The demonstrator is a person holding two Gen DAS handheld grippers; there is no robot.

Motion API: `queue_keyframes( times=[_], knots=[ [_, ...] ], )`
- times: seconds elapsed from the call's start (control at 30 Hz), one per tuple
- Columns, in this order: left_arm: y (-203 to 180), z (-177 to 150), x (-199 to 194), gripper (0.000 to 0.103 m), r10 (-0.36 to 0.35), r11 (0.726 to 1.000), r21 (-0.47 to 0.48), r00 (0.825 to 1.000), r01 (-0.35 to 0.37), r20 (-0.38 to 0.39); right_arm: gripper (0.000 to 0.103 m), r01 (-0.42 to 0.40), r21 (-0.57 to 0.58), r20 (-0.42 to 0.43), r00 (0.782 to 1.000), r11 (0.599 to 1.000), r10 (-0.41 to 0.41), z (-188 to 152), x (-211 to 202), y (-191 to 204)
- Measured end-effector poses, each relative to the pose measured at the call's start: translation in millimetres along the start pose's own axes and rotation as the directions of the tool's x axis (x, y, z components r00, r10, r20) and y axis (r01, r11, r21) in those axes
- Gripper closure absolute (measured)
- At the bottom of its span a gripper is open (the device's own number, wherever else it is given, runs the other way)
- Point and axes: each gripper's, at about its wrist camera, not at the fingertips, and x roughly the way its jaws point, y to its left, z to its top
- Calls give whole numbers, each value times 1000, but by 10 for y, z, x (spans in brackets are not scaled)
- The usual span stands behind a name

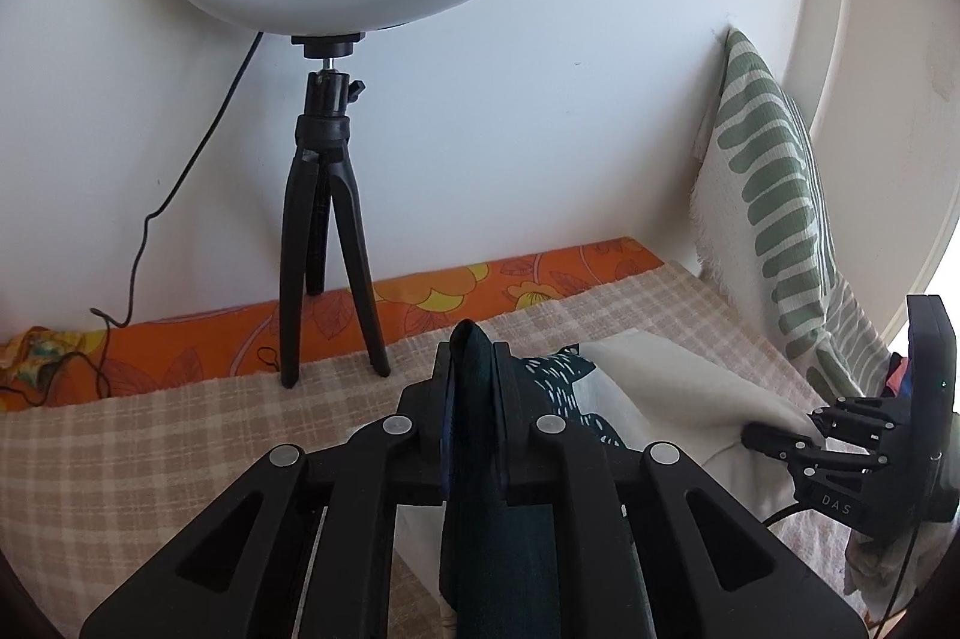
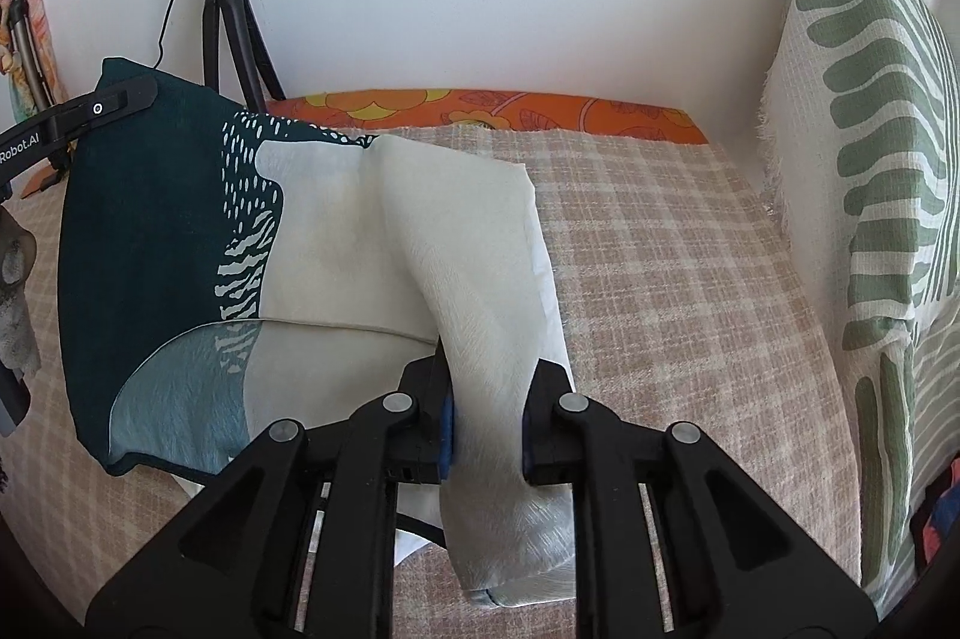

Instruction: Fold small clothes

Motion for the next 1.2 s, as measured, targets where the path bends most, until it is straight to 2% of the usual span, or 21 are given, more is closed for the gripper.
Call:
queue_keyframes(
  times=[0.13, 0.17, 0.2, 0.27, 0.33, 0.43, 0.53, 0.7, 0.8, 1.03, 1.2],
  knots=[
    [20, 9, -122, 93, 0, 1000, -8, 1000, 0, 8, 60, 16, 23, 24, 1000, 1000, -17, -28, -135, -46],
    [23, 14, -149, 87, 3, 1000, -8, 1000, -3, 5, 53, 21, 30, 30, 999, 999, -21, -34, -175, -54],
    [27, 18, -180, 66, 10, 1000, -11, 1000, -10, 2, 46, 21, 39, 35, 999, 999, -22, -35, -216, -65],
    [34, 13, -276, 37, 28, 999, -17, 999, -27, 21, 43, 19, 57, 45, 999, 998, -22, -38, -299, -80],
    [33, 8, -377, 37, 26, 1000, -10, 999, -26, 34, 43, 18, 69, 52, 998, 997, -22, -43, -380, -75],
    [18, -12, -503, 37, 18, 1000, 5, 1000, -18, 23, 37, 21, 89, 63, 998, 996, -27, -63, -509, -43],
    [2, -52, -663, 31, 27, 999, 20, 999, -28, 22, 31, 18, 103, 87, 996, 994, -27, -88, -671, 20],
    [-11, -119, -1010, 22, 40, 998, 38, 998, -42, 38, 12, 29, 104, 135, 990, 994, -43, -124, -969, 210],
    [-5, -171, -1239, 20, 45, 998, 47, 998, -47, 50, 6, 50, 86, 177, 982, 995, -65, -172, -1181, 376],
    [50, -315, -1757, 19, 82, 995, 57, 994, -86, 67, 0, 90, 64, 261, 960, 994, -103, -321, -1662, 829],
    [44, -448, -2147, 13, 101, 991, 80, 990, -110, 103, 0, 78, 72, 296, 950, 994, -96, -443, -1928, 1088]
  ],
)
